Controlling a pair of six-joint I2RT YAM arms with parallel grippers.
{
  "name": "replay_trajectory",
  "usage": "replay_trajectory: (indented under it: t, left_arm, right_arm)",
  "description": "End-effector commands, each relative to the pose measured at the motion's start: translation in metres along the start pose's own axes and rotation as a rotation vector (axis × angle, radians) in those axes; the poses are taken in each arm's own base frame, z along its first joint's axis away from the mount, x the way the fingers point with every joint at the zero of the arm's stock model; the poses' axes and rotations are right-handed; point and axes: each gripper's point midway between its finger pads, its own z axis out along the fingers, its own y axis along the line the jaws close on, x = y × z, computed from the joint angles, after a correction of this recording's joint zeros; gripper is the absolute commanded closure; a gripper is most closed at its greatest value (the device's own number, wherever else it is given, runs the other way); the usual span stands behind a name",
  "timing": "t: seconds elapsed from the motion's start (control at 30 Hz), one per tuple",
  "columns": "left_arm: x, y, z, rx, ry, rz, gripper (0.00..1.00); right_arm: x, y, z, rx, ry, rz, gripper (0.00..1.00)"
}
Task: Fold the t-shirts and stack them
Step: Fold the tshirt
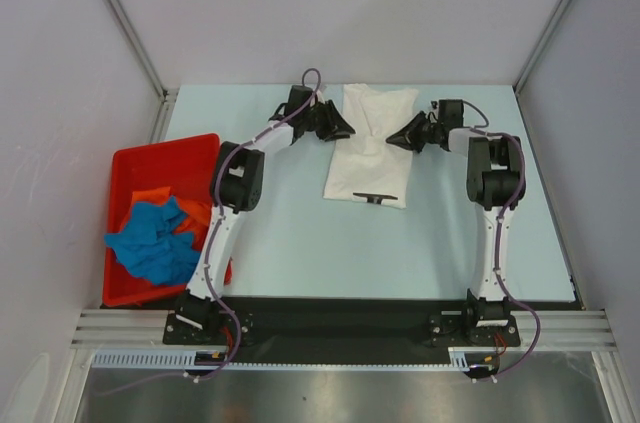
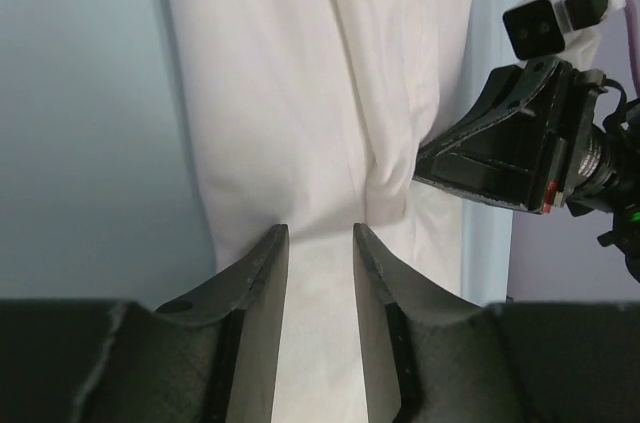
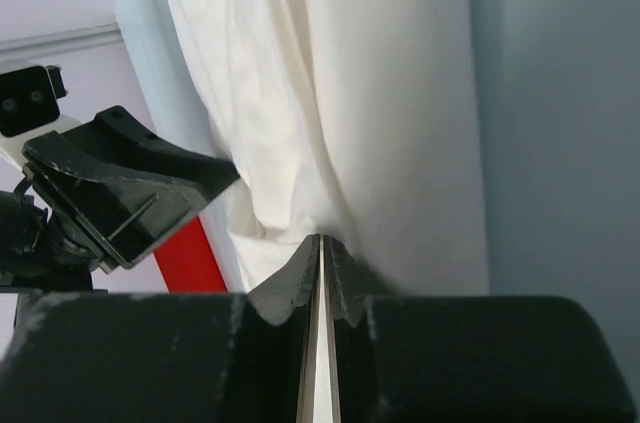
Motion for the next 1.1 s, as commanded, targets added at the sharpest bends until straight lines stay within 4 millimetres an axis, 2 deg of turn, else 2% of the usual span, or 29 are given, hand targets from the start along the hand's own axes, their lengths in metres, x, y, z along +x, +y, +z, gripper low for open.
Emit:
replay_trajectory:
  t: [0.0,0.03,0.1,0.13,0.17,0.2,0.23,0.27,0.3,0.33,0.37,0.4,0.43,0.47,0.5,0.53,0.57,0.6,0.63,0.67,0.73,0.83,0.87,0.9,0.93,0.97,1.07]
  left_arm:
    - [-0.032,-0.017,-0.012,0.021,-0.029,0.050,0.62]
    - [-0.029,-0.012,-0.017,0.007,-0.023,0.048,0.60]
    - [-0.033,-0.014,-0.033,-0.032,-0.032,0.106,0.57]
    - [-0.039,-0.029,-0.048,-0.049,-0.048,0.146,0.54]
    - [-0.038,-0.031,-0.057,-0.075,-0.047,0.169,0.53]
    - [-0.034,-0.027,-0.064,-0.120,-0.041,0.201,0.51]
    - [-0.040,-0.050,-0.084,-0.115,-0.067,0.239,0.45]
    - [-0.023,-0.036,-0.088,-0.149,-0.033,0.218,0.43]
    - [-0.018,-0.038,-0.096,-0.163,-0.034,0.234,0.42]
    - [-0.011,-0.036,-0.103,-0.181,-0.030,0.240,0.38]
    - [0.006,-0.032,-0.116,-0.207,-0.008,0.238,0.35]
    - [0.016,-0.028,-0.121,-0.225,0.012,0.264,0.34]
    - [0.038,-0.011,-0.125,-0.265,0.060,0.246,0.32]
    - [0.046,-0.015,-0.136,-0.264,0.075,0.250,0.32]
    - [0.057,-0.013,-0.139,-0.262,0.098,0.253,0.31]
    - [0.077,-0.004,-0.143,-0.264,0.140,0.228,0.31]
    - [0.083,-0.009,-0.147,-0.246,0.145,0.227,0.31]
    - [0.094,-0.009,-0.147,-0.243,0.169,0.212,0.31]
    - [0.107,-0.003,-0.148,-0.248,0.197,0.192,0.30]
    - [0.114,-0.003,-0.148,-0.247,0.209,0.182,0.30]
    - [0.128,-0.004,-0.145,-0.247,0.234,0.143,0.30]
    - [0.144,0.003,-0.143,-0.286,0.252,0.075,0.31]
    - [0.146,0.012,-0.145,-0.331,0.240,0.065,0.32]
    - [0.148,0.014,-0.145,-0.338,0.238,0.035,0.32]
    - [0.151,0.017,-0.144,-0.343,0.238,0.020,0.32]
    - [0.153,0.020,-0.143,-0.346,0.238,0.008,0.32]
    - [0.162,0.027,-0.136,-0.342,0.254,-0.064,0.33]
  right_arm:
    - [-0.016,-0.005,-0.002,0.031,-0.014,0.013,0.90]
    - [-0.037,-0.009,-0.017,0.035,-0.050,0.013,0.89]
    - [-0.041,-0.008,-0.031,0.065,-0.039,0.017,0.89]
    - [-0.049,-0.011,-0.042,0.082,-0.051,-0.014,0.87]
    - [-0.059,0.005,-0.055,0.087,-0.081,-0.051,0.86]
    - [-0.054,0.003,-0.066,0.132,-0.060,-0.038,0.83]
    - [-0.056,0.007,-0.075,0.153,-0.059,-0.088,0.74]
    - [-0.053,0.018,-0.092,0.192,-0.058,-0.101,0.69]
    - [-0.048,0.021,-0.099,0.210,-0.049,-0.112,0.65]
    - [-0.042,0.024,-0.106,0.224,-0.041,-0.121,0.55]
    - [-0.035,0.023,-0.113,0.246,-0.033,-0.138,0.49]
    - [-0.015,0.019,-0.123,0.263,0.000,-0.115,0.46]
    - [-0.004,0.019,-0.128,0.259,0.015,-0.109,0.41]
    - [0.009,0.018,-0.129,0.237,0.036,-0.100,0.40]
    - [0.032,0.014,-0.136,0.234,0.059,-0.083,0.40]
    - [0.048,0.009,-0.137,0.231,0.083,-0.072,0.40]
    - [0.059,0.010,-0.138,0.218,0.092,-0.089,0.39]
    - [0.075,0.009,-0.137,0.222,0.116,-0.098,0.39]
    - [0.096,-0.001,-0.143,0.239,0.137,-0.078,0.38]
    - [0.101,-0.001,-0.141,0.224,0.129,-0.087,0.37]
    - [0.129,-0.009,-0.144,0.212,0.150,-0.041,0.36]
    - [0.144,-0.011,-0.142,0.170,0.152,-0.021,0.35]
    - [0.151,-0.020,-0.140,0.167,0.153,-0.009,0.35]
    - [0.153,-0.022,-0.139,0.161,0.152,-0.003,0.35]
    - [0.164,-0.023,-0.134,0.164,0.177,-0.002,0.35]
    - [0.169,-0.032,-0.131,0.175,0.185,0.010,0.35]
    - [0.170,-0.038,-0.128,0.177,0.171,0.021,0.35]
